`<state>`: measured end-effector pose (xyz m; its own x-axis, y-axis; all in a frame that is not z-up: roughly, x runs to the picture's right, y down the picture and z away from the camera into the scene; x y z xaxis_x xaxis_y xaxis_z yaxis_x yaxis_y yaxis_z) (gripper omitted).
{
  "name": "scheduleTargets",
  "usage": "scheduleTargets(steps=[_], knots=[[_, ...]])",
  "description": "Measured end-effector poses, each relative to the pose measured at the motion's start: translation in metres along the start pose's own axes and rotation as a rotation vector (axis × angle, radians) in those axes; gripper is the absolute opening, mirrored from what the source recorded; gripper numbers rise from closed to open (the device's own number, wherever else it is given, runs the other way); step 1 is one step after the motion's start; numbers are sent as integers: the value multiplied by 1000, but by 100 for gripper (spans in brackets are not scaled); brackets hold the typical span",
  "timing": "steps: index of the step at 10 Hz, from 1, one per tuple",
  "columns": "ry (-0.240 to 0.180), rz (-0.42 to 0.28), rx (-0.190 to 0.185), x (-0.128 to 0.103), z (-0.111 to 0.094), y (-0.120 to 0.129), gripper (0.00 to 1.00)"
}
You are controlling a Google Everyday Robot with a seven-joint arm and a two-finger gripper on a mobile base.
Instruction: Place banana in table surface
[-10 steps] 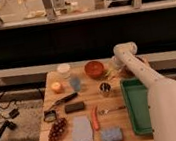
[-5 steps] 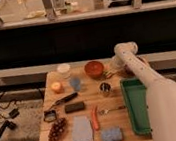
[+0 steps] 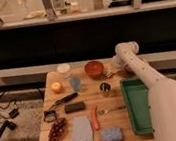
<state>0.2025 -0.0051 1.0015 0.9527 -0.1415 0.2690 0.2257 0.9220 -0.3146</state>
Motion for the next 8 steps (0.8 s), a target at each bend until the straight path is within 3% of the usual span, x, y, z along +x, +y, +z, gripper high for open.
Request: scheduleTargets(steps=[8], knots=[[-7,27,136,-2,-74,-14,0]])
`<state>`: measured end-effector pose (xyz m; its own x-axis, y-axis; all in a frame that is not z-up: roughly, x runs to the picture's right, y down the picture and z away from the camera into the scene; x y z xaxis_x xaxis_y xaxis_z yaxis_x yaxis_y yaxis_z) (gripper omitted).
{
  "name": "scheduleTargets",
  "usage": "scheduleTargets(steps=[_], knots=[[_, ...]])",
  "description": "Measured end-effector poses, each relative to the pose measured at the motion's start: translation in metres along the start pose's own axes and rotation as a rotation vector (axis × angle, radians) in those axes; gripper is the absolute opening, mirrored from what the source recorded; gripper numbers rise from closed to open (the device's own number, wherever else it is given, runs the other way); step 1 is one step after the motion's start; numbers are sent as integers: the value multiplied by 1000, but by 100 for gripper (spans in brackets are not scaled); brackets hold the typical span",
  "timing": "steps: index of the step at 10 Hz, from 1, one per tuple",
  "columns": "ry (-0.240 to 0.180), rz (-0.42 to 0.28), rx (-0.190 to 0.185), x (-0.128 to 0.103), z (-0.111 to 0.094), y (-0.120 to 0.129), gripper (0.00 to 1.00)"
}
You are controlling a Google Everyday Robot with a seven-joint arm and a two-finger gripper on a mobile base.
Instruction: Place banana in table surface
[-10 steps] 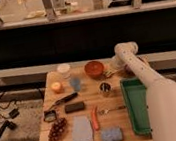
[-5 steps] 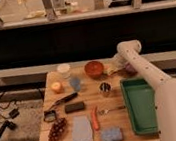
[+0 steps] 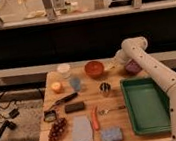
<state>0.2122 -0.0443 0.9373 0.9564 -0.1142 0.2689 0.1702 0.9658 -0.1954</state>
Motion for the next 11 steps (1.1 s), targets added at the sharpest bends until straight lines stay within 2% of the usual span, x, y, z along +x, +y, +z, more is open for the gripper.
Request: scheduleTargets(steps=[5,11], knots=[[-4,-24,82,-15,-49,-18,0],[-1,-70,109,-31,-74,-10,0]])
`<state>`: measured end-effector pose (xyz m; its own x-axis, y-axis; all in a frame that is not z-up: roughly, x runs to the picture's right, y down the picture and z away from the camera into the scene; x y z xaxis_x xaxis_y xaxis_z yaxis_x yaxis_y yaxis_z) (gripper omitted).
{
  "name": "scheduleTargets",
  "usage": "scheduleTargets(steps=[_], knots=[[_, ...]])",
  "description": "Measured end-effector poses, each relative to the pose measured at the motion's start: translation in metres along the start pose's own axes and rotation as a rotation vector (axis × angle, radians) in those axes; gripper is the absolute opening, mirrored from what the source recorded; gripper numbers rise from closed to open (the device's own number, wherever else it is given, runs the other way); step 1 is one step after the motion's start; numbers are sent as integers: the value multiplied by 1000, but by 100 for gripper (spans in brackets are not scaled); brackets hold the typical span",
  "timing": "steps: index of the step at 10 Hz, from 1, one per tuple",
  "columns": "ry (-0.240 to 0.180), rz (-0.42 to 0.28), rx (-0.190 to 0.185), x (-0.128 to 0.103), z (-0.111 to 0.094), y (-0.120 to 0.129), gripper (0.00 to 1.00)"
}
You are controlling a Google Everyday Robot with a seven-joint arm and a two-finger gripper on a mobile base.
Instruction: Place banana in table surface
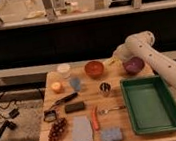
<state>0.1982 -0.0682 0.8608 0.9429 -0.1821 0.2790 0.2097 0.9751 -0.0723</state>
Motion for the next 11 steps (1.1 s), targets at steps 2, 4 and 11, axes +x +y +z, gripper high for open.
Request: scheduleTargets(steps=[2,4,11], knots=[[2,-13,-1,-5,-7,4,0],[6,-25,-3,-7,-14,10,0],[-24,-52,-92,-23,2,41,0]])
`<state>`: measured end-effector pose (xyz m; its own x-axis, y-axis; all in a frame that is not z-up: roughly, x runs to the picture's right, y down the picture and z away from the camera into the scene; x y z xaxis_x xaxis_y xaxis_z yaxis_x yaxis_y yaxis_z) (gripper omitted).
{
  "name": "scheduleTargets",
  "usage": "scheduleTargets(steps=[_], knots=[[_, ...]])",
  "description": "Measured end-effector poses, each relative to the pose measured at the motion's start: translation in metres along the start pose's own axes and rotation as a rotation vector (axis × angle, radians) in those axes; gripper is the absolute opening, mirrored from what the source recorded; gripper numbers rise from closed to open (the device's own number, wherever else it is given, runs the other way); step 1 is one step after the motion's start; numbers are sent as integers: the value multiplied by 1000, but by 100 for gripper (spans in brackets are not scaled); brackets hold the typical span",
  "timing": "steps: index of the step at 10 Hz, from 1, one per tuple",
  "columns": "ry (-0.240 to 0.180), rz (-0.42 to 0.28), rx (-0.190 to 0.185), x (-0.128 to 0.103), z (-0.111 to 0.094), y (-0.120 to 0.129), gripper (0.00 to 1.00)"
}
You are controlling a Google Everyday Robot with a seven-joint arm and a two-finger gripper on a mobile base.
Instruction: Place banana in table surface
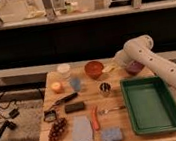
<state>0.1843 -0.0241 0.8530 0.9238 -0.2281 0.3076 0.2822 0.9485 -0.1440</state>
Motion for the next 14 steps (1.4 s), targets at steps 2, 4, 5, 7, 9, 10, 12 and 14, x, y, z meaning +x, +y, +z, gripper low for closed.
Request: scheduleTargets(steps=[2,4,5,7,9,10,12,14], knots=[[-3,3,-33,2,9,12,0],[-10,12,-68,5,23,22,0],[-13,19,-80,8,30,26,0],[-20,31,-90,12,40,27,0],[-22,36,-89,13,45,24,0],[-22,37,-87,13,47,22,0],[-21,41,-83,14,49,19,0],[-17,42,-84,16,51,18,0]])
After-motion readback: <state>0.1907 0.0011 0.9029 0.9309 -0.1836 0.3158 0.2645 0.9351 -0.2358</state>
